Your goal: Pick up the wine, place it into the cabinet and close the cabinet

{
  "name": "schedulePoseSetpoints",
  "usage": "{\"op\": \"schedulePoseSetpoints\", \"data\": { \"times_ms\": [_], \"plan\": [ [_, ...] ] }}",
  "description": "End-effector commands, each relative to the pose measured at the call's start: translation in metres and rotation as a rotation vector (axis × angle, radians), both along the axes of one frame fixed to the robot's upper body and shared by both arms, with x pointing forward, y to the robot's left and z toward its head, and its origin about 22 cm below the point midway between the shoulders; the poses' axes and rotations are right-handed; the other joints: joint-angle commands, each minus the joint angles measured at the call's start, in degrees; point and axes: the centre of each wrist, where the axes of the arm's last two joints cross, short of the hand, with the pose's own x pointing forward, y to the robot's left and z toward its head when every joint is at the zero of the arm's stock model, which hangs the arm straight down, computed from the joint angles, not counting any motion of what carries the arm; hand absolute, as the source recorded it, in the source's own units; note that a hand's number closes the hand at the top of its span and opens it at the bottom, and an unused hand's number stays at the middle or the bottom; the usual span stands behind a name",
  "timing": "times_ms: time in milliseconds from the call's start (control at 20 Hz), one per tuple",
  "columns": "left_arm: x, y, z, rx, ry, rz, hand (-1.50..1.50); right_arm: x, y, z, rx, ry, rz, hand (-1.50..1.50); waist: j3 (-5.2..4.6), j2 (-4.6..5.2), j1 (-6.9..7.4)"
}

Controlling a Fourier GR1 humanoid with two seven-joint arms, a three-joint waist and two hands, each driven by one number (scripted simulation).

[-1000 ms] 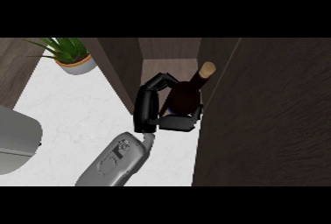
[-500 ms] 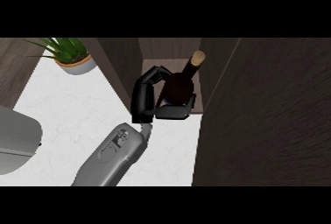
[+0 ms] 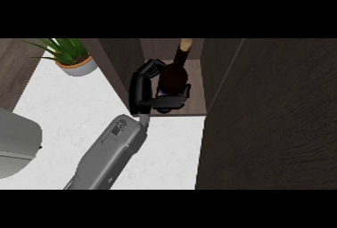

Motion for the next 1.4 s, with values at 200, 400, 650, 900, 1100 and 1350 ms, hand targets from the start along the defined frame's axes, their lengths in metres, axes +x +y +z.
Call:
{"op": "schedulePoseSetpoints", "data": {
  "times_ms": [200,400,650,900,1100,1350],
  "plan": [
    [0.032,0.01,0.002,-0.019,0.053,-0.03,1.5,-0.018,0.011,0.014,0.064,-0.035,0.044,-1.5,-0.03,0.08,0.07],
    [0.039,0.012,-0.014,0.031,0.077,0.02,1.5,-0.017,-0.005,0.018,0.058,-0.033,0.055,-1.5,-0.01,0.24,-0.67],
    [0.055,0.01,0.0,0.025,0.074,0.031,1.5,-0.018,0.001,0.011,0.055,-0.034,0.059,-1.5,0.01,0.22,-0.62],
    [0.063,0.015,0.0,0.089,-0.002,0.078,1.5,-0.017,0.006,0.003,0.056,-0.026,0.067,-1.5,0.01,0.28,-0.71],
    [0.076,0.021,0.012,0.089,-0.026,0.125,1.5,-0.004,0.002,0.002,0.065,-0.031,0.067,-1.5,0.0,0.6,-1.2],
    [0.082,0.022,0.02,0.093,-0.021,0.118,1.5,-0.013,0.008,0.013,0.058,-0.024,0.077,-1.5,-0.03,0.4,-0.91]
  ]
}}
